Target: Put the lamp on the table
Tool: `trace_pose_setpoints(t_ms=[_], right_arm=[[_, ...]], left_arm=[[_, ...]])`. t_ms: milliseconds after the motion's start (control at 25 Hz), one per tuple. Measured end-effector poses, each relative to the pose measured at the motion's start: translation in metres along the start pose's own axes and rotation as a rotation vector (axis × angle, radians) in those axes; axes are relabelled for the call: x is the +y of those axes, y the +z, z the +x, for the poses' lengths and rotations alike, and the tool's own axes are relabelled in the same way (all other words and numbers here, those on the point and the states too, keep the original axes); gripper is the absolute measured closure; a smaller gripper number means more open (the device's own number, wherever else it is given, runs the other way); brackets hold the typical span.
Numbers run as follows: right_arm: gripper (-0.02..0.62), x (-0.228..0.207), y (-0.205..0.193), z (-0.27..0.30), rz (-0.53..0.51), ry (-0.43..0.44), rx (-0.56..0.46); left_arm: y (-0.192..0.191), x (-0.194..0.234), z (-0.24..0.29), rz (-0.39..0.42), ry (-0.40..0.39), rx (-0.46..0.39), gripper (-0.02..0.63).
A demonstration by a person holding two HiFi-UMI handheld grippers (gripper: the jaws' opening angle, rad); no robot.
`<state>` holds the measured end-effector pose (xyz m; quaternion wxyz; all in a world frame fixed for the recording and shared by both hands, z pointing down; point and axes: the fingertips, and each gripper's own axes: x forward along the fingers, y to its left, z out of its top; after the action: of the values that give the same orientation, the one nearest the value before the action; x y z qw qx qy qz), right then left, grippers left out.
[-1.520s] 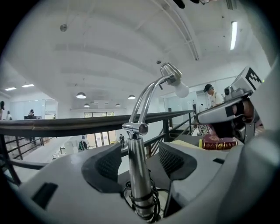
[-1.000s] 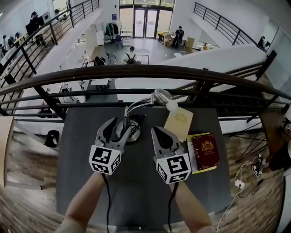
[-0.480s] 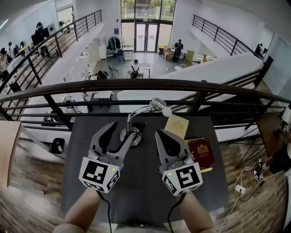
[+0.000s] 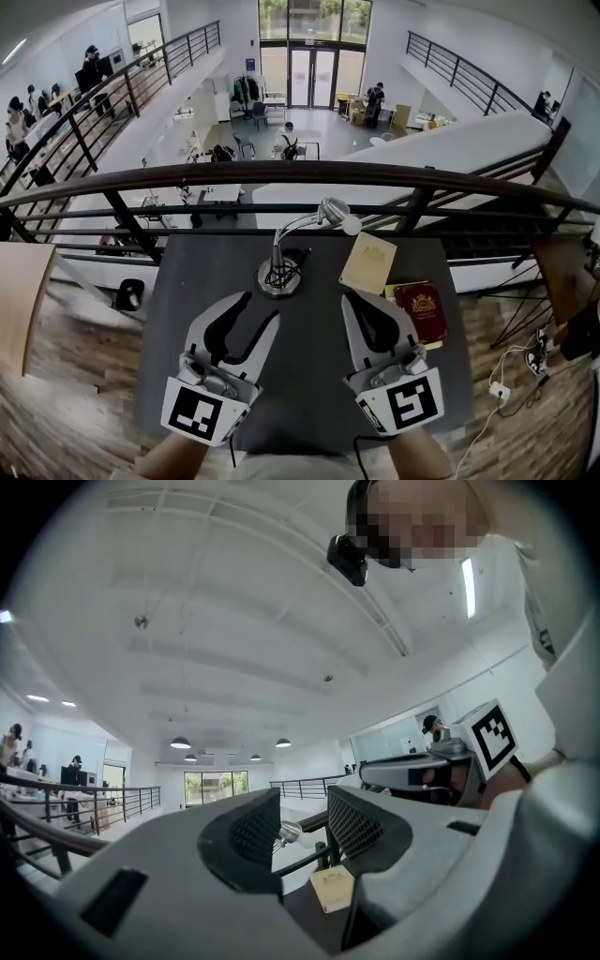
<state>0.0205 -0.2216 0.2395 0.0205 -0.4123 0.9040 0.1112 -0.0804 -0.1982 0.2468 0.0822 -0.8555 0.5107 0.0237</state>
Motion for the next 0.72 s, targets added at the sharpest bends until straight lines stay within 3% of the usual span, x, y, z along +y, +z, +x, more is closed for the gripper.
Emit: trace_pose_setpoints(t_ms=[80,200,320,720], right_arm=[[0.597,0.002,-0.004,-0.01,0.012,0.004,0.01],[0.597,0.005,-0.014,-0.022,0.054,0.003,0.039],[0.597,0.01,-0.024,-0.029,0.109,0.0,0.055],[0.597,0.04,-0.046,-0.049,0.131,0.022,0.062]], left_arm=[[-0.008,-0.005,-0.012,-0.003,0.009,0.015,0.452],[-0.018,-0.006,-0.027,0.0,0.031,0.024,0.556],[-0.022,-0.003,-0.034,0.016,0.052,0.001,0.601],[-0.058,-0.032,-0.036,-0.062,0.018,0.064,0.601]])
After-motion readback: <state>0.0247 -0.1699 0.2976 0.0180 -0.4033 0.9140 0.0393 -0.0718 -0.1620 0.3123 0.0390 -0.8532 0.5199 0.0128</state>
